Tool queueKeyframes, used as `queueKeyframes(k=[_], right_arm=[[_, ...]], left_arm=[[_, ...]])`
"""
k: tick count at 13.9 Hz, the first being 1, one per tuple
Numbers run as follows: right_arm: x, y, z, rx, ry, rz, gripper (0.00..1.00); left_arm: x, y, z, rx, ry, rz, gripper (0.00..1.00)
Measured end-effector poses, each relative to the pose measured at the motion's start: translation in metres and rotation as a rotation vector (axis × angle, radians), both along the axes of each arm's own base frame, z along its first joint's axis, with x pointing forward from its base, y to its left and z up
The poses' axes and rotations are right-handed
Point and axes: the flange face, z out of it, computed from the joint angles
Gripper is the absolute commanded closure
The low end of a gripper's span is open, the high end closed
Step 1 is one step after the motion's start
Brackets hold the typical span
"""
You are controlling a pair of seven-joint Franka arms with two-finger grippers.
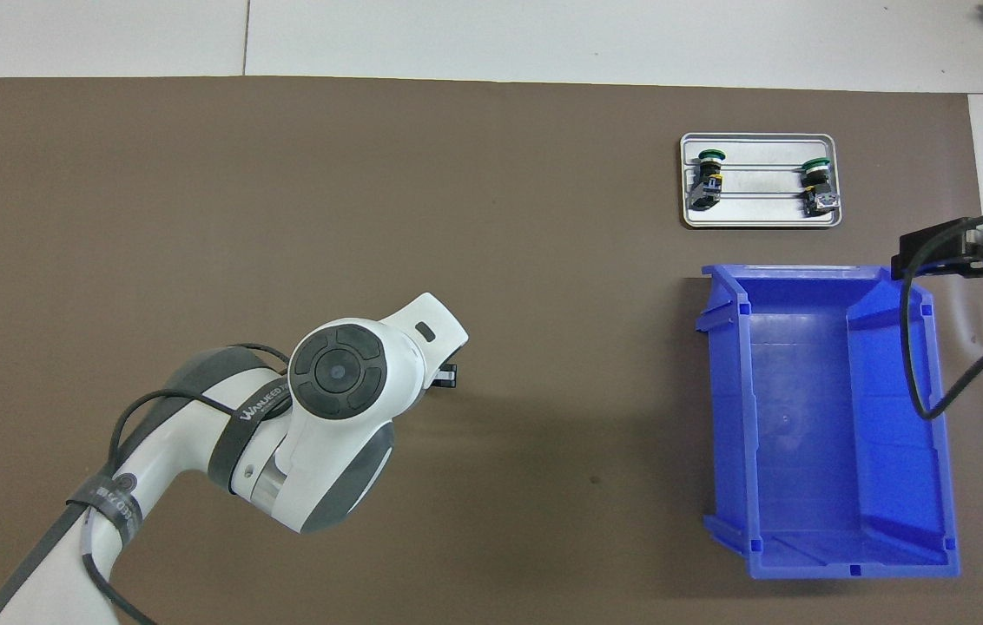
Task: Place and press button with both arms
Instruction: 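Press down on the top of the green button with the left gripper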
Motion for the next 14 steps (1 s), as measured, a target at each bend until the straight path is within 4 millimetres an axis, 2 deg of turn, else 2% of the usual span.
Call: queueKeyframes(k=[11,14], right_arm=[[-0.0010,0.0015,0.0019,0.000,-0.004,0.003,0.00],[-0.0010,0.0014,0.0019,0.000,-0.004,-0.005,0.00]], left_arm=[[0.0059,0.0034,0.0023,-0.017,-0.026,0.011,1.00],[0.0068,0.0029,-0.0052,-0.021,-0.031,0.012,1.00]])
